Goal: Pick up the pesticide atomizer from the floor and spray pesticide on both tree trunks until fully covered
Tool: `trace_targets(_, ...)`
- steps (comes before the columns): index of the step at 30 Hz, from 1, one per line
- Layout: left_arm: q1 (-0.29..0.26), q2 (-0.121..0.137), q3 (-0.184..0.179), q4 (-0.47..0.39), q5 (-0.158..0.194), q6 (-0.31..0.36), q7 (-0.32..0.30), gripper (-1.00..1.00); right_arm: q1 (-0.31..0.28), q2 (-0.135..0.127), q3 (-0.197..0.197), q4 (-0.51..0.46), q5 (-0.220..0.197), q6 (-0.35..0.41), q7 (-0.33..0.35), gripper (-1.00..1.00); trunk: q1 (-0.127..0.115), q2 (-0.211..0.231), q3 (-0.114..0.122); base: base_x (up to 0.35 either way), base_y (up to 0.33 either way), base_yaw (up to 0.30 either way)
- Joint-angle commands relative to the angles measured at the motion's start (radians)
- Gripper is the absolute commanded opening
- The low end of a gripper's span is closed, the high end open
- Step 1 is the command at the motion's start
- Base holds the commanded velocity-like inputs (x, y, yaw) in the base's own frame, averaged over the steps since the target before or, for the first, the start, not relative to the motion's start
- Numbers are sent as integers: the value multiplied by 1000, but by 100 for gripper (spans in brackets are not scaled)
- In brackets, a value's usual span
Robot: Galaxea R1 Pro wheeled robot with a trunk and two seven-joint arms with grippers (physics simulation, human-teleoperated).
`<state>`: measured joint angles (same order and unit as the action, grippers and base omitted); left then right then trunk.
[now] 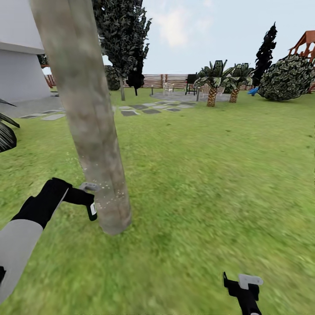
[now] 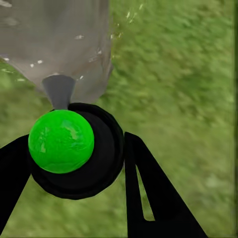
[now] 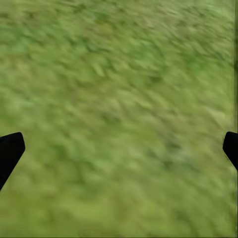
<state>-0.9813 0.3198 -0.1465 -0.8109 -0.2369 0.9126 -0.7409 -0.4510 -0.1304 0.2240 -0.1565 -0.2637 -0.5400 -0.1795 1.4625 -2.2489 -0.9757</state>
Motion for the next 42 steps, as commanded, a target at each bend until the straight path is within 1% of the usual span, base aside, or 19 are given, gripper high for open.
trace_targets(1,-2,1,0,0,1,0,0,-100,0,0,0,0,0,0,0,100,0,0,0,-101,-265,0)
trace_targets(7,-11,6,2,-2,0,2,0,-100,0,1,0,0,1,0,0,100,0,0,0,-217,-215,22)
trace_targets(12,-54,6,2,-1,-2,4,0,-100,0,2,0,0,0,0,0,100,0,0,0,-100,-247,245)
trace_targets(16,-70,3,2,-1,-2,24,0,-100,0,2,0,0,0,0,0,100,0,0,0,167,-216,233)
trace_targets(19,-72,-1,1,1,-2,27,0,-100,0,2,0,0,0,0,0,100,0,0,0,273,-152,35)
trace_targets(25,-73,-2,1,0,-1,28,0,-100,0,0,0,0,0,0,0,100,0,0,0,270,-158,3)
trace_targets(32,-78,2,1,-1,-1,29,0,-100,0,0,0,0,0,0,0,100,0,0,0,31,-265,0)
trace_targets(42,-79,1,2,-1,-2,31,0,-100,0,0,0,0,0,0,0,100,0,0,0,65,-274,0)
